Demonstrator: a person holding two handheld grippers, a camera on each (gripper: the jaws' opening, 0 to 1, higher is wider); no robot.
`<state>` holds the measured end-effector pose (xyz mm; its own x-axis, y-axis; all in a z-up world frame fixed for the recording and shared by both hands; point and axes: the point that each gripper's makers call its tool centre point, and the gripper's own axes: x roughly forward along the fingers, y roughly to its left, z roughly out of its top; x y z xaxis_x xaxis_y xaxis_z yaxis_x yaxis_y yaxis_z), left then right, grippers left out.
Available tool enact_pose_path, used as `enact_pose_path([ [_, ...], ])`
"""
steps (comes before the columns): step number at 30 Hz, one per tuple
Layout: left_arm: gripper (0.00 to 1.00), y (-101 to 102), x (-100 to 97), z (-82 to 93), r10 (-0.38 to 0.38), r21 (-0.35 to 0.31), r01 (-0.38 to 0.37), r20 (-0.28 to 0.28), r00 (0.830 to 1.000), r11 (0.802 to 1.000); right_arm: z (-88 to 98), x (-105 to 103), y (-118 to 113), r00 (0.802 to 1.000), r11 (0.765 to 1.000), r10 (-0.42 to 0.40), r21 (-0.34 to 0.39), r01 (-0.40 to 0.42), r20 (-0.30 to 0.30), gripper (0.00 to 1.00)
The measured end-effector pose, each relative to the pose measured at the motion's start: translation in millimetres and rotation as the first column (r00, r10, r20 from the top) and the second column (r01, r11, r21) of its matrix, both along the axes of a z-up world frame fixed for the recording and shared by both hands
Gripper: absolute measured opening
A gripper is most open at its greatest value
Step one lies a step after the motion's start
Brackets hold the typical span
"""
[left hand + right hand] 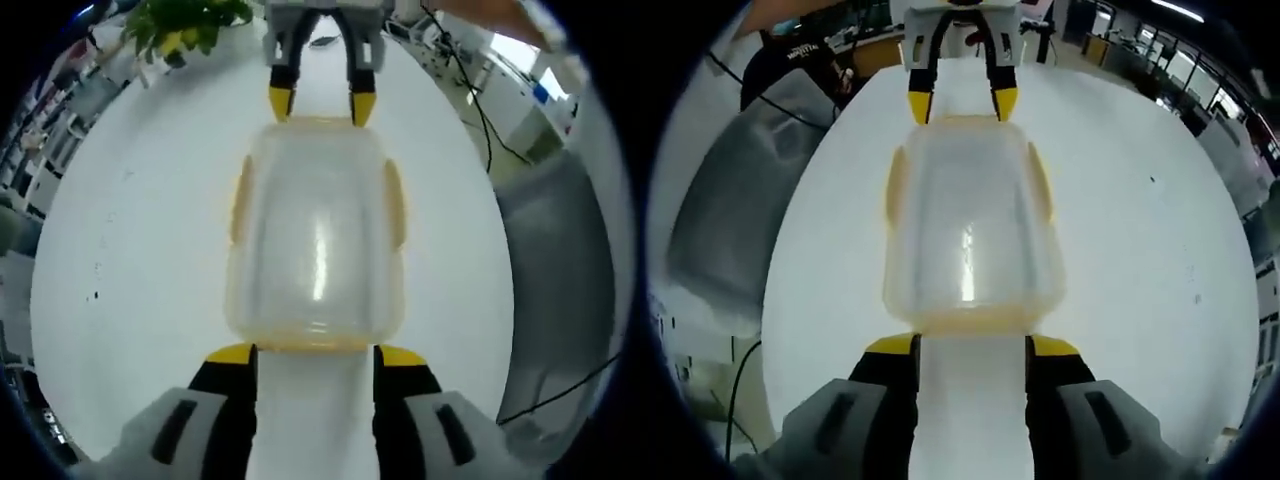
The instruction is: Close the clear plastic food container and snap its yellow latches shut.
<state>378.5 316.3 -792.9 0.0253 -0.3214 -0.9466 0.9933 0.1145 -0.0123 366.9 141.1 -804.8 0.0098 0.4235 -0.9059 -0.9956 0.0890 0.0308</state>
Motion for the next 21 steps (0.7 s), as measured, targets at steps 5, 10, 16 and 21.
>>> enact_pose_path([
  [5, 0.4, 16.0, -6.0, -3.5, 0.12, 0.008, -0.12, -0.04, 0.992, 0.993, -5.9, -6.6, -11.5, 0.991, 0.993, -0.119, 0.012, 0.12, -0.053, 0.42],
  [10, 0.34, 13.4, -15.6, 12.6, 0.365, -0.115, -0.401, -0.247, 0.898, 0.909, 2.6, -2.3, -18.4, 0.941, 0.941, -0.315, 0.089, 0.327, -0.125, 0.44],
  [16, 0.37, -0.1, 3.0, 40.2, 0.548, -0.304, -0.696, -0.446, 0.708, 0.651, 17.8, 4.6, -19.4, 0.846, 0.839, -0.469, 0.171, 0.516, -0.253, 0.43],
  [21, 0.44, -0.1, 12.1, 44.5, 0.636, -0.283, -0.854, -0.575, 0.515, 0.437, 41.3, 16.2, -6.4, 0.749, 0.707, -0.551, 0.271, 0.653, -0.368, 0.47],
])
